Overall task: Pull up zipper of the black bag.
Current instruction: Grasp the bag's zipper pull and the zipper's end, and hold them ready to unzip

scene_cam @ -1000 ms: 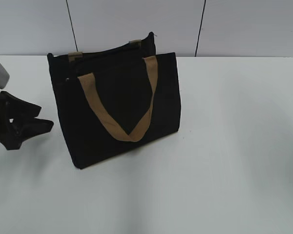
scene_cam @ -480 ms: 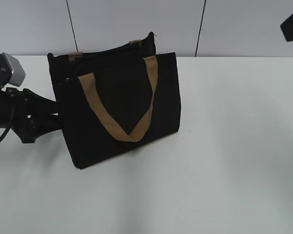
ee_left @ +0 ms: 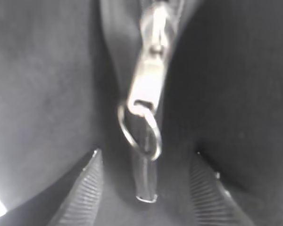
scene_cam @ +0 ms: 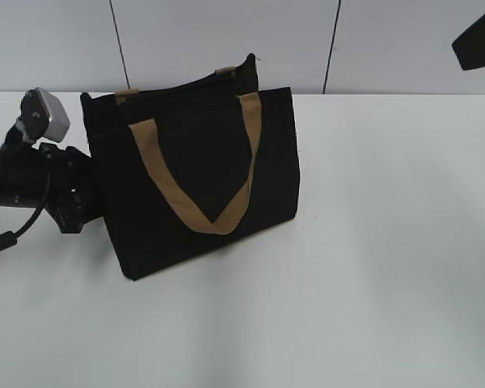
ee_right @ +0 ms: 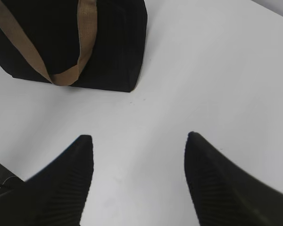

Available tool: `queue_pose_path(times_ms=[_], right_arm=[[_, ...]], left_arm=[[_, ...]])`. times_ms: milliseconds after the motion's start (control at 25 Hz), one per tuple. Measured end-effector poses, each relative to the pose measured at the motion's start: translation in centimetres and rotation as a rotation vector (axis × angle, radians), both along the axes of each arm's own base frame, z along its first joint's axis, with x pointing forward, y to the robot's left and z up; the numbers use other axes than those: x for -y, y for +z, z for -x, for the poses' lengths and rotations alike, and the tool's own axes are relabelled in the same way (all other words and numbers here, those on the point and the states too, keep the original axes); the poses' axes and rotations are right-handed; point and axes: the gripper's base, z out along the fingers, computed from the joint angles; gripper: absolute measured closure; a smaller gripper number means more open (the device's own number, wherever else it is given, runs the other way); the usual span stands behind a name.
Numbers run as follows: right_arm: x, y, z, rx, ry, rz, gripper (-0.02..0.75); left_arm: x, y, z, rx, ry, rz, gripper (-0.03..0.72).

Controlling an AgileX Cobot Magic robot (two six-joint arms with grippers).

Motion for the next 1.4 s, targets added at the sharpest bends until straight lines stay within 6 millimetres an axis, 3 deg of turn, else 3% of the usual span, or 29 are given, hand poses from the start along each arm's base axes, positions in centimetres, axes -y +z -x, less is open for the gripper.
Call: queue_pose_path(times_ms=[120,320,360,520,1000,1400], right_arm=[[0.0,0.0,0.0,0.0,0.001,0.0,0.272],[-0.1,0.0,0.0,0.009,0.028,0.003,0.272],[-0.1,0.0,0.0,0.011,0.03,0.003,0.272],[-0.1,0.1,0.0,0.022,0.033,0.004,0.295],[-2.0,0.5,-1.0,0.07,0.092,-0.158,0.33],[-10.7,-3.2,-3.6,-0.003,0.31,-0.145,0.332]], left_arm=[[0.1,-0.4,0.0,-0.012,0.0,-0.006,0.32],[-0.1,-0.7,-0.1,-0.024,0.022,-0.035,0.603],[-0.1,-0.7,-0.1,-0.03,0.028,-0.033,0.62],[-0.2,0.1,-0.1,-0.028,0.051,-0.027,0.62],[-1.4,6.5,0.4,0.116,0.213,-0.078,0.62],[-1.8,9.5,2.4,0.176,0.269,-0.08,0.62]])
